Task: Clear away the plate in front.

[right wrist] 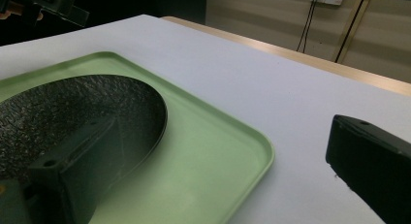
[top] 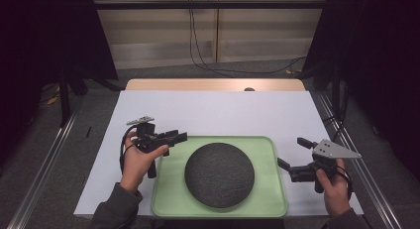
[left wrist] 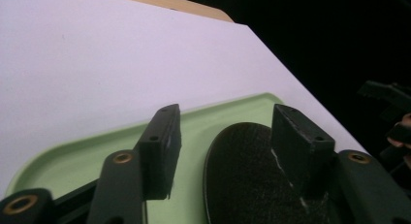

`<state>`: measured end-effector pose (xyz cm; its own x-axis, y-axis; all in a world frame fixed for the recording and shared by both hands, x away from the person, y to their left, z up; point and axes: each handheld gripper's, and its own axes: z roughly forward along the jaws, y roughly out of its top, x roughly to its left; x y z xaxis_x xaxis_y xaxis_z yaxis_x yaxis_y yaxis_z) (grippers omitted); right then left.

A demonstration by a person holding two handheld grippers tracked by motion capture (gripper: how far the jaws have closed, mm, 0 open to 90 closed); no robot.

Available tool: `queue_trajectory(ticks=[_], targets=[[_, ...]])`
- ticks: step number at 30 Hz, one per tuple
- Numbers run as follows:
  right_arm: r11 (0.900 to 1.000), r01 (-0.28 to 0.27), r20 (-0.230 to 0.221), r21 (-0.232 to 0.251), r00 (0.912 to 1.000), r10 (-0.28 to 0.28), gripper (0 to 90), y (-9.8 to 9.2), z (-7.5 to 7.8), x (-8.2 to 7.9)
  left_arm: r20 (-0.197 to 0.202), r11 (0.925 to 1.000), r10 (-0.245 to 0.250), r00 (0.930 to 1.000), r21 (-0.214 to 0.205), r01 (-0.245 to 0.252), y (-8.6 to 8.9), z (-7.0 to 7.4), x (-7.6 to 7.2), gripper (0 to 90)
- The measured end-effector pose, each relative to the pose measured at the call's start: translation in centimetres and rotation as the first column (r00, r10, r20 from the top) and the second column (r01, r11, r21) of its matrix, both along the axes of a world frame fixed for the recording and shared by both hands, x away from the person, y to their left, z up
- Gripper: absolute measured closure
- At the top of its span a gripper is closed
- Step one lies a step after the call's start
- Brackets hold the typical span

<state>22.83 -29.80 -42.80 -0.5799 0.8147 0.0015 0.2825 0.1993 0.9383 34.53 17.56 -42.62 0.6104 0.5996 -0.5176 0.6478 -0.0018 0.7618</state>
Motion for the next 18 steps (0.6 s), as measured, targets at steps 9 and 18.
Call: queue_trajectory(ticks=[9, 18], targets=[[0.9999, -0.01, 0.003, 0.006, 0.9999, 0.01, 0.0, 0.1, 0.1, -0.1, 0.039, 0.9998, 0.013, 0.9992, -0.017, -0.012, 0.9, 0.7, -0.1, 31.5], [1.0, -0.004, 0.001, 0.005, 1.0, 0.004, 0.0, 0.2, 0.1, 0.0, 0.064, 0.9992, 0.038, 0.9972, -0.014, -0.038, 1.7, 1.1, -0.1, 23.0]])
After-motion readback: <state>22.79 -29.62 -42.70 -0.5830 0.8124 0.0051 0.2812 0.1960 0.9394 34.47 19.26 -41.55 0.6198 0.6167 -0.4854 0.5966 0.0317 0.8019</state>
